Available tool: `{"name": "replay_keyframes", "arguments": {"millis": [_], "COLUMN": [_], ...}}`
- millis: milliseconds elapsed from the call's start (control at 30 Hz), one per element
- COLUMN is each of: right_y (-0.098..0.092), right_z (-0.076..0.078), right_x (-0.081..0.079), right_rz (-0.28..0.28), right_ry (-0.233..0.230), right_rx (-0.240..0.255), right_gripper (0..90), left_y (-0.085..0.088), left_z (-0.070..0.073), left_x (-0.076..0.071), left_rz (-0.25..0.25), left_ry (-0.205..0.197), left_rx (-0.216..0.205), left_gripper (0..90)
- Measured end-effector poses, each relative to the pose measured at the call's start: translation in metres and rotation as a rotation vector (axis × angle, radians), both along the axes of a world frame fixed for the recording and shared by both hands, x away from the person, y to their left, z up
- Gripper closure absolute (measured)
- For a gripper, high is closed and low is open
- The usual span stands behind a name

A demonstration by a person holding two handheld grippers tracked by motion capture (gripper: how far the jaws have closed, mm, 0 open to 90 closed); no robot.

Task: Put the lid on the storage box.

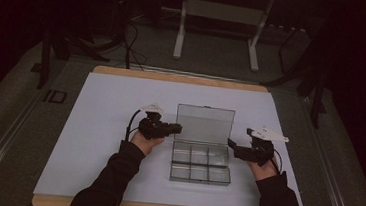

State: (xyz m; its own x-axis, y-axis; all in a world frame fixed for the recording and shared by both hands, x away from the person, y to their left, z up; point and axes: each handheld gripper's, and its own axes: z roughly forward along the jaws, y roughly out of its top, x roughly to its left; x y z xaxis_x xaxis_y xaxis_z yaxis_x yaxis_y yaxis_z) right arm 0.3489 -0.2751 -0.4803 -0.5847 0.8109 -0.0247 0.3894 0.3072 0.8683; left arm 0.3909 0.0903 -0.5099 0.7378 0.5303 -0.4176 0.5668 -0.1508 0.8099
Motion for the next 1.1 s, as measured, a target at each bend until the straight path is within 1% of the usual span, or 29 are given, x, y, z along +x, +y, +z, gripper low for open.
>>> {"name": "replay_keyframes", "arguments": {"millis": [33, 100, 133, 233, 300, 367, 500, 533, 567, 633, 700, 800, 1033, 1100], "right_y": [0.004, 0.008, 0.011, 0.016, 0.018, 0.019, 0.020, 0.020, 0.019, 0.017, 0.014, 0.012, 0.011, 0.009], "right_z": [0.001, 0.002, 0.003, 0.003, 0.004, 0.004, 0.005, 0.005, 0.006, 0.007, 0.008, 0.009, 0.011, 0.011], "right_x": [0.003, 0.008, 0.010, 0.016, 0.019, 0.021, 0.021, 0.020, 0.020, 0.020, 0.020, 0.019, 0.014, 0.012], "right_rz": [0.009, 0.016, 0.022, 0.034, 0.036, 0.039, 0.040, 0.035, 0.035, 0.042, 0.049, 0.054, 0.065, 0.076], "right_ry": [0.002, 0.012, 0.025, 0.043, 0.049, 0.057, 0.059, 0.059, 0.055, 0.063, 0.068, 0.067, 0.062, 0.053], "right_rx": [0.023, 0.047, 0.060, 0.071, 0.066, 0.068, 0.041, 0.034, 0.029, 0.041, 0.044, 0.042, 0.048, 0.045], "right_gripper": [13.2, 14.7, 18.2, 32.2, 43.9, 52.1, 68.0, 70.0, 71.8, 74.5, 76.4, 78.1, 79.3, 79.4], "left_y": [0.000, 0.000, 0.000, 0.000, 0.000, 0.000, 0.000, 0.000, 0.000, 0.000, -0.001, -0.001, 0.000, 0.000], "left_z": [0.000, 0.000, 0.000, 0.000, 0.000, 0.000, 0.001, 0.001, 0.001, 0.002, 0.004, 0.005, 0.008, 0.010], "left_x": [0.000, 0.000, 0.000, -0.001, -0.001, -0.002, -0.002, -0.001, -0.001, -0.002, -0.003, -0.004, -0.007, -0.010], "left_rz": [-0.001, -0.001, -0.001, -0.003, -0.003, -0.004, -0.004, -0.007, -0.007, -0.006, -0.006, -0.005, -0.005, 0.003], "left_ry": [-0.001, -0.007, -0.007, -0.016, -0.023, -0.023, -0.022, -0.023, -0.024, -0.026, -0.033, -0.037, -0.044, -0.051], "left_rx": [0.000, 0.002, 0.000, 0.004, 0.007, 0.006, 0.010, 0.013, 0.017, 0.013, 0.026, 0.032, 0.033, 0.029], "left_gripper": [80.8, 80.8, 80.8, 80.7, 80.8, 80.7, 80.6, 80.6, 80.5, 80.5, 80.4, 80.1, 79.3, 79.2]}}
